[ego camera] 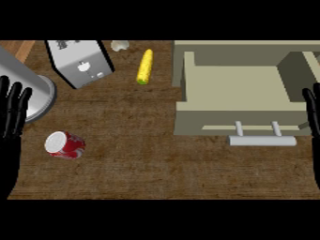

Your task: Pick up the can, place it into the drawer and close the drawer

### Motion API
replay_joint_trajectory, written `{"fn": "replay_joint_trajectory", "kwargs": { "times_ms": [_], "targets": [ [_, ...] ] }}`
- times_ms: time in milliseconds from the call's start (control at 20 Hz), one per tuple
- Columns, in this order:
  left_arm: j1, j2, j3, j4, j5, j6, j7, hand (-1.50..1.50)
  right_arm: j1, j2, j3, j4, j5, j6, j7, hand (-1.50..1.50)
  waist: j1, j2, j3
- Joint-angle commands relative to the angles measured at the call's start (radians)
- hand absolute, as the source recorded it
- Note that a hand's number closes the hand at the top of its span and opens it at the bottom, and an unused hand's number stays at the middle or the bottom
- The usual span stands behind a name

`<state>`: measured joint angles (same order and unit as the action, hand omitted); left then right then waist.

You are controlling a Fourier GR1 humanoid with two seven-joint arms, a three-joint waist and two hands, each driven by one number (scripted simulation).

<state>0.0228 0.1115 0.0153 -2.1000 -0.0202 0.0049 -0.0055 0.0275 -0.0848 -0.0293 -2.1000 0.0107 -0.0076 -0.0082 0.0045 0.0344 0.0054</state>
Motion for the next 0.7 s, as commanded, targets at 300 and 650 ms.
{"fn": "replay_joint_trajectory", "kwargs": {
  "times_ms": [300, 650],
  "targets": [
    [0.080, -0.036, 0.011, 0.071, -0.037, 0.059, 0.184, -1.50, 0.072, 0.011, -0.009, 0.061, 0.000, -0.007, 0.126, -1.50, -0.007, -0.025, -0.004],
    [0.045, -0.025, 0.009, -0.033, -0.065, 0.079, 0.376, -1.50, 0.102, -0.016, -0.058, 0.021, -0.041, 0.019, 0.176, -1.50, -0.006, -0.035, -0.005]
  ]
}}
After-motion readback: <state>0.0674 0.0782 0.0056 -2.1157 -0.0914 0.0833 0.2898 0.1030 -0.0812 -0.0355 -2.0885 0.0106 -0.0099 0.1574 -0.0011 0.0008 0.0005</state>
